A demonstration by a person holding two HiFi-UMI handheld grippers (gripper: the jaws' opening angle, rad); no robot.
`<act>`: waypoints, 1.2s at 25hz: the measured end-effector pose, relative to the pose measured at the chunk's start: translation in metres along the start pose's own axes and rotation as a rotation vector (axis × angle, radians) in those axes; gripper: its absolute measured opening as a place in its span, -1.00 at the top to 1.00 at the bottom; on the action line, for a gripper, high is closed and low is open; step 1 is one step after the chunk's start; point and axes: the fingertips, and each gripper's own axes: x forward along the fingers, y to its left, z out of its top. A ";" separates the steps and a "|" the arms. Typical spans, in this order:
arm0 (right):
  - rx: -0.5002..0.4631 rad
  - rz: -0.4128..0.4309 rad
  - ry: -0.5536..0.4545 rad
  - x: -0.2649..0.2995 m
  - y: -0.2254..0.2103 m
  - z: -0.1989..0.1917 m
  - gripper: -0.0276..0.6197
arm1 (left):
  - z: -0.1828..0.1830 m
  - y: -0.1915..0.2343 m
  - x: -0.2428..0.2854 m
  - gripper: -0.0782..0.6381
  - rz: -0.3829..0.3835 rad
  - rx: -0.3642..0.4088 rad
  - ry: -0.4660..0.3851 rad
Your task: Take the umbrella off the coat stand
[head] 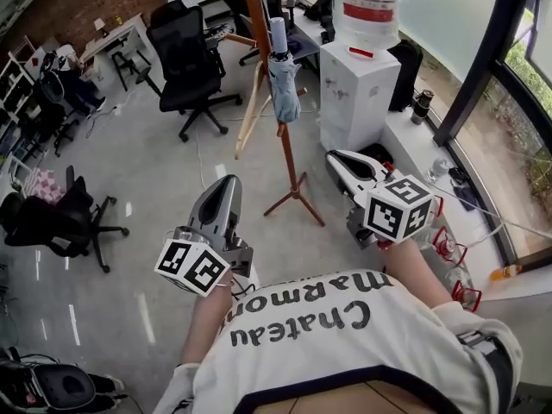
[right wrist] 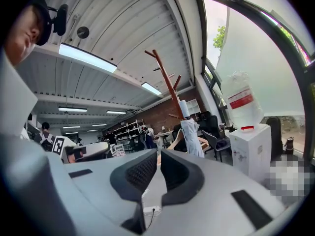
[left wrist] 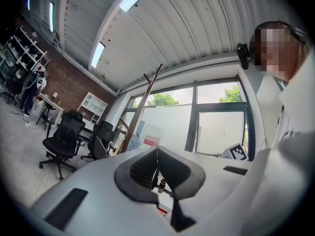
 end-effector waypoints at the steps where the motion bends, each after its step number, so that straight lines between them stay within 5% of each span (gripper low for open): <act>1: -0.004 -0.001 -0.005 0.008 0.001 0.001 0.79 | 0.003 0.008 0.000 0.71 -0.004 0.003 -0.003; 14: 0.001 -0.037 0.051 0.075 0.004 -0.022 0.79 | 0.008 0.081 -0.011 0.71 0.014 -0.035 0.000; 30: 0.037 -0.030 0.006 0.131 -0.064 0.021 0.79 | 0.016 0.124 0.044 0.71 0.082 -0.046 -0.026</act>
